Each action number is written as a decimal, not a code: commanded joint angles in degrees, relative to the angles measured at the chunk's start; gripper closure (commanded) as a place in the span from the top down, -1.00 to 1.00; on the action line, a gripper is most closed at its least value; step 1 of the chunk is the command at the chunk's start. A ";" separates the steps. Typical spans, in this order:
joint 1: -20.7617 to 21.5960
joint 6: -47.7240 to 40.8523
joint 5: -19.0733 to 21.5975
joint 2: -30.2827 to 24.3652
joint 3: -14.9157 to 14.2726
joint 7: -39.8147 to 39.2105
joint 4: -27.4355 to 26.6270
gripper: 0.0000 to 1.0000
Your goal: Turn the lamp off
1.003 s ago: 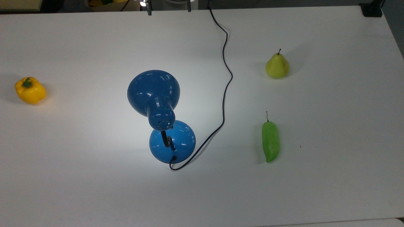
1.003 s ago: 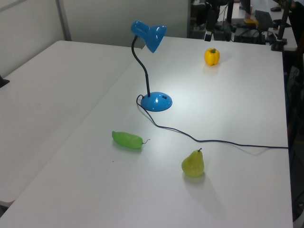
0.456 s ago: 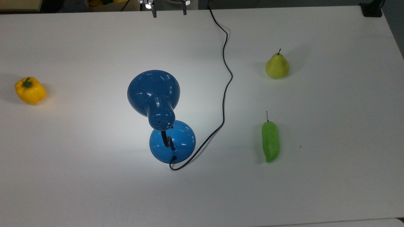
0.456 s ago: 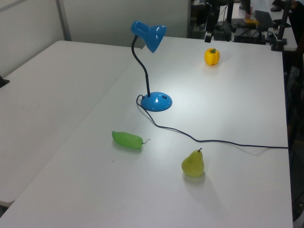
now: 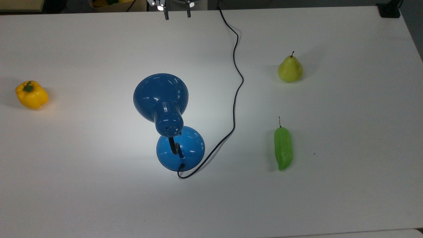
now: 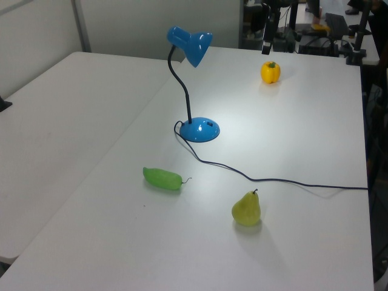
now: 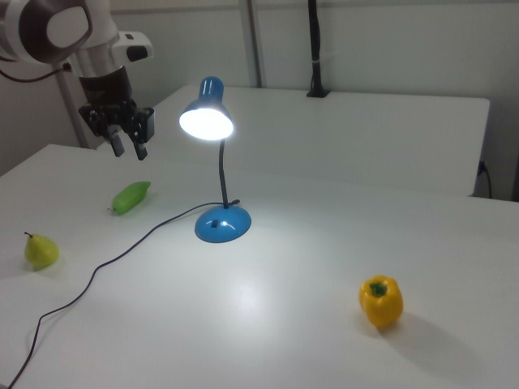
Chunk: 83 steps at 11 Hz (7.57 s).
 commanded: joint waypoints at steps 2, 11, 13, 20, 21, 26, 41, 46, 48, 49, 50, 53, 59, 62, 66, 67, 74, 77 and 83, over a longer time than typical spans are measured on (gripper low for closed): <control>0.24 -0.26 0.48 -1.29 -0.51 -1.75 -1.47 -0.33; 0.16 0.18 5.47 -1.29 -1.30 -2.72 -1.64 -1.00; -0.11 0.18 5.84 -1.03 -1.30 -2.81 -1.91 -1.00; 0.59 0.35 2.34 1.25 0.19 -2.72 -6.47 -1.00; 0.59 1.31 2.15 1.61 0.37 -2.55 -6.91 -1.00; 0.59 12.02 0.57 2.58 1.16 -2.02 -13.85 -1.00; -1.78 44.80 1.36 13.56 1.16 -1.93 -16.32 -1.00; -2.22 54.47 1.54 17.86 1.25 -1.67 -16.24 -1.00; -2.22 58.61 1.62 20.15 1.16 -1.67 -16.23 -1.00; -2.22 60.28 1.62 21.03 1.16 -1.67 -16.23 -1.00; -2.22 61.60 1.62 21.91 1.16 -1.67 -16.06 -1.00; -2.22 64.94 1.71 24.28 1.16 -1.40 -15.80 -1.00; -2.04 67.76 2.06 26.05 1.25 -0.87 -15.62 -1.00; -1.87 67.86 2.24 26.05 1.25 0.09 -15.62 -1.00; -1.60 67.94 2.24 26.13 1.34 0.53 -15.62 -1.00; -1.60 67.94 2.15 26.22 1.34 0.53 -15.62 -1.00; -1.52 68.56 2.06 27.28 1.69 0.71 -16.32 -1.00; -1.51 68.21 2.06 27.28 1.69 0.71 -16.85 -1.00; -1.51 57.17 2.06 22.90 2.22 0.71 -17.64 -1.00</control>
